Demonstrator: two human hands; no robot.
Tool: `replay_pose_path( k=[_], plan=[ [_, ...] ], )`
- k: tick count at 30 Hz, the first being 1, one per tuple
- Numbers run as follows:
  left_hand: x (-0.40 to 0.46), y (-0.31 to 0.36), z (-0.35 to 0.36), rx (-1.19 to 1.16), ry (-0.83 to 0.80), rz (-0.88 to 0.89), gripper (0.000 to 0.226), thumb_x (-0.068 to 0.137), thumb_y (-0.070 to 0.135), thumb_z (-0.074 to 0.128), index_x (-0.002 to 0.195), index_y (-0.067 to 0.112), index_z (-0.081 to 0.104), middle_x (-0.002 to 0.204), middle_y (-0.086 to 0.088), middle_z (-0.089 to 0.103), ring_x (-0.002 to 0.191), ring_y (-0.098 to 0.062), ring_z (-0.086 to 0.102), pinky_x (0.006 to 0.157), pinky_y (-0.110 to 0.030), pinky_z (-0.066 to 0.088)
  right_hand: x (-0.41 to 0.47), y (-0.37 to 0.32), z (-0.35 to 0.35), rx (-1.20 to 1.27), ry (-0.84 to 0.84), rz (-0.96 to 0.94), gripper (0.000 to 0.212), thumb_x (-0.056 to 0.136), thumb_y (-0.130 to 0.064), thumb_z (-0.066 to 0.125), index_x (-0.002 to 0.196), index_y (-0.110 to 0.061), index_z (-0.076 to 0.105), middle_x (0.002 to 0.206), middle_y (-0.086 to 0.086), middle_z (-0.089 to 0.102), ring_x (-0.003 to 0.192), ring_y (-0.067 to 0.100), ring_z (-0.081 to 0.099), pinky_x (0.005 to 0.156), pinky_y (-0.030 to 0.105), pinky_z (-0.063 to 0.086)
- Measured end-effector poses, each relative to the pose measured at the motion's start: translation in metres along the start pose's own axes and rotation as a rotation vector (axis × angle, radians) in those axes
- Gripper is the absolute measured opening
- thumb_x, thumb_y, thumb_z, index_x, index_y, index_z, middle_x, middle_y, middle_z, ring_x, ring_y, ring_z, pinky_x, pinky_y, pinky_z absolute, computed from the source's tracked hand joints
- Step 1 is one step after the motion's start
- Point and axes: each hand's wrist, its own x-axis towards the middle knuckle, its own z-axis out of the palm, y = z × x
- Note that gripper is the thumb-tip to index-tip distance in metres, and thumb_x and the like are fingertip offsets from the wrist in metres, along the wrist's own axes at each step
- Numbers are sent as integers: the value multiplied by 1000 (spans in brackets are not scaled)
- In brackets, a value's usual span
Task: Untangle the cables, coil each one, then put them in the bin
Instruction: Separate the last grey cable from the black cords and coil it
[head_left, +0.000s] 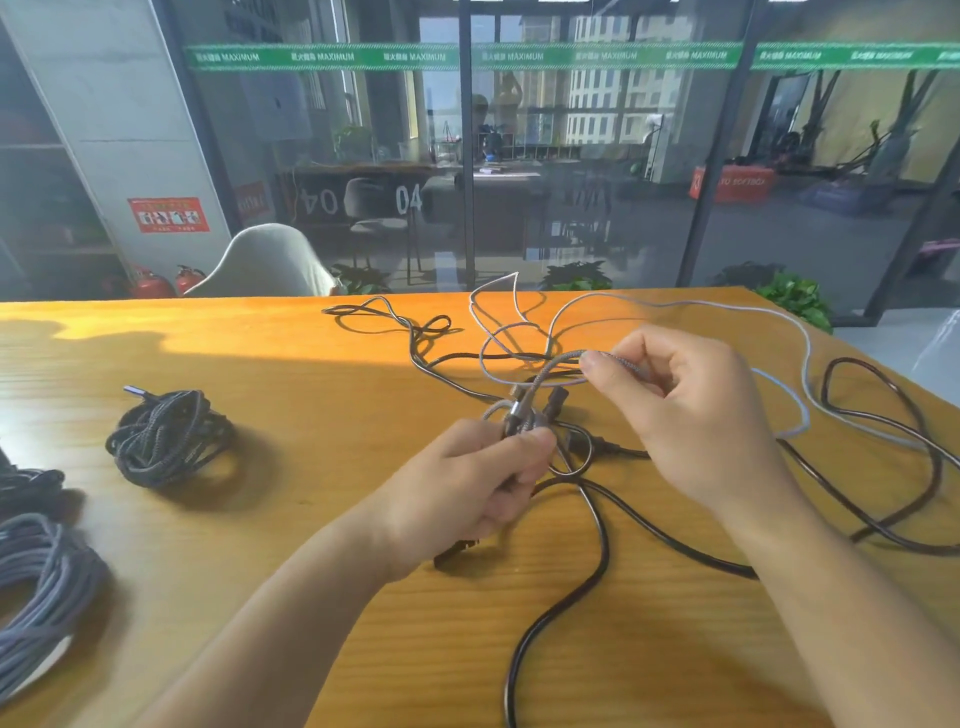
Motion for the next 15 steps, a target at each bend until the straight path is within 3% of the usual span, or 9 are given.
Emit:
replay_pose_path(
  k=[6, 9, 13, 15],
  plan=[
    [4, -5, -4, -93, 234, 31, 41, 110, 34, 45, 80, 7, 43, 64, -5, 22, 55, -18, 16, 50, -30, 13, -9, -6, 7, 149, -251, 58, 29, 97, -35, 55, 75, -20, 67, 55, -7, 46, 53, 10, 40, 53, 25, 33],
    [5, -3, -7, -238, 323, 32, 35, 108, 31, 42, 77, 15, 39, 64, -3, 19, 51, -16, 15, 45, -25, 15, -19, -12, 15, 122, -470, 35, 25, 101, -34, 50, 88, -24, 69, 62, -4, 56, 57, 11, 48, 56, 24, 38],
    [4, -1, -14, -334, 369, 42, 47, 100, 56, 49, 78, 19, 31, 58, 1, 26, 47, -18, 20, 48, -28, 20, -28, -16, 23, 102, -692, 36, 24, 112, -32, 45, 108, -22, 66, 72, -3, 68, 59, 19, 56, 59, 32, 47],
    [4, 0, -15, -303, 464, 39, 48, 95, 57, 57, 77, 19, 34, 57, -1, 26, 44, -19, 26, 50, -31, 20, -31, -20, 26, 154, -804, 77, 27, 112, -33, 42, 112, -16, 63, 76, 0, 70, 63, 23, 61, 64, 33, 51]
  ],
)
